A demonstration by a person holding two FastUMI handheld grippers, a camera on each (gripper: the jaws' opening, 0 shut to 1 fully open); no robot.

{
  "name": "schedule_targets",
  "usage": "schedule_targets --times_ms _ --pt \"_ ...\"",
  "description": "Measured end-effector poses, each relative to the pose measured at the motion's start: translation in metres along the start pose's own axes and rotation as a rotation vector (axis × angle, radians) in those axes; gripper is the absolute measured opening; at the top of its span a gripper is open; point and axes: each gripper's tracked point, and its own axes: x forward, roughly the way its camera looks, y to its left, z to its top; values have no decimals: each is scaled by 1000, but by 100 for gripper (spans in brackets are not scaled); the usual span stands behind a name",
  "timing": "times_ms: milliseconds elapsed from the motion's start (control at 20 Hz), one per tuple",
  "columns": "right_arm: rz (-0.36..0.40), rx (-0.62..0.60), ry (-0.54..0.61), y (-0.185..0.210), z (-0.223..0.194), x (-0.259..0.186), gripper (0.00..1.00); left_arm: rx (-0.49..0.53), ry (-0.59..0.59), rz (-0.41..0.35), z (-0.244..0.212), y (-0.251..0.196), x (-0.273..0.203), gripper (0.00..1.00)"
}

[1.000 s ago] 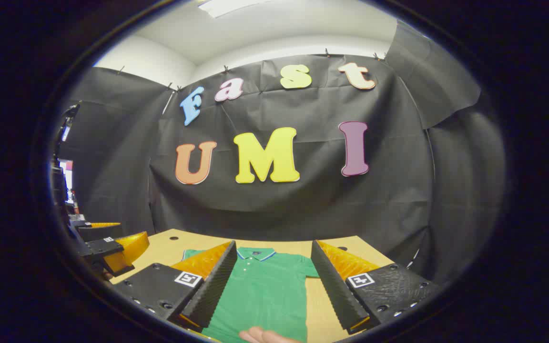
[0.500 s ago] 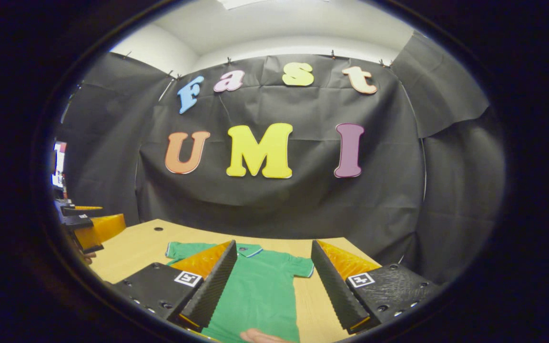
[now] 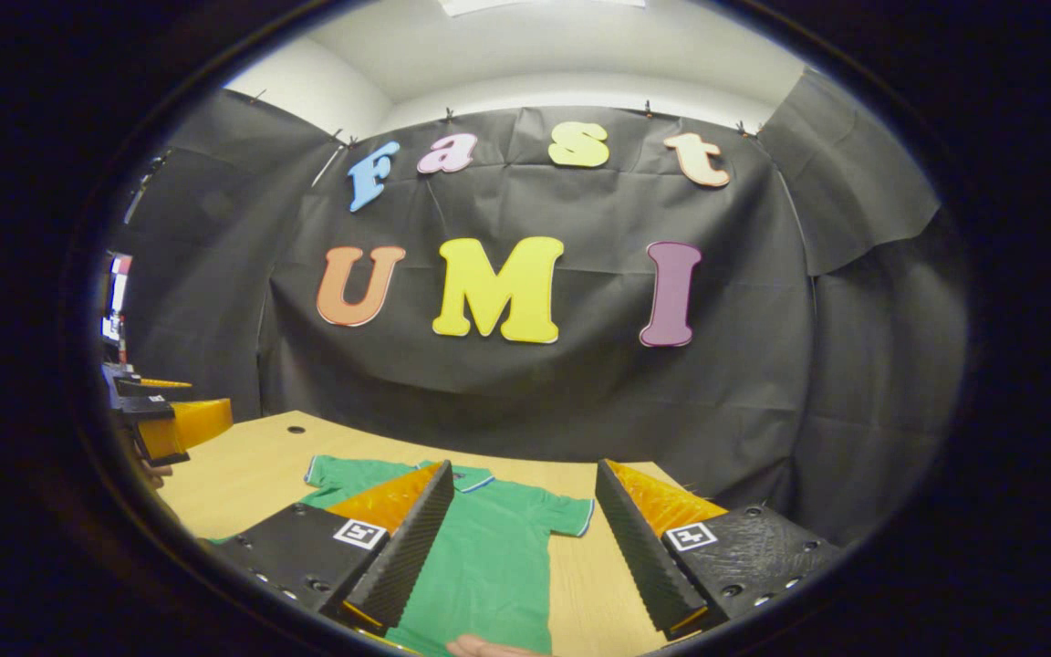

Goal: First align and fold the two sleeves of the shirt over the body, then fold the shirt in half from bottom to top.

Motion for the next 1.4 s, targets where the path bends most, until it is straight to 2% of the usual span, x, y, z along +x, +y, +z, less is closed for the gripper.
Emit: schedule_targets --times_ms 250,450,700,900,1100,1150,1250,1300,1400 --pt "-80 -45 51 -38 -16 81 95 7 25 0 -10 0 8 100" --pt "-112 -13 189 -63 -67 163 95 -28 62 -3 -23 5 19 100" --pt "-126 -48 349 -91 -148 246 95 -48 107 46 -38 26 32 100" --pt "-154 47 532 -114 -218 274 94 -49 109 73 -41 37 38 100" --pt "-118 118 602 -109 -247 286 93 -44 126 65 -47 33 43 100" --pt "-116 129 619 -108 -253 291 91 -38 132 63 -50 32 43 100" --pt "-87 168 665 -99 -266 293 78 -9 141 49 -54 29 45 100" --pt "-96 189 640 -101 -260 299 77 3 142 57 -55 32 45 100" --pt "-127 218 646 -103 -265 303 63 3 147 62 -57 33 46 100"
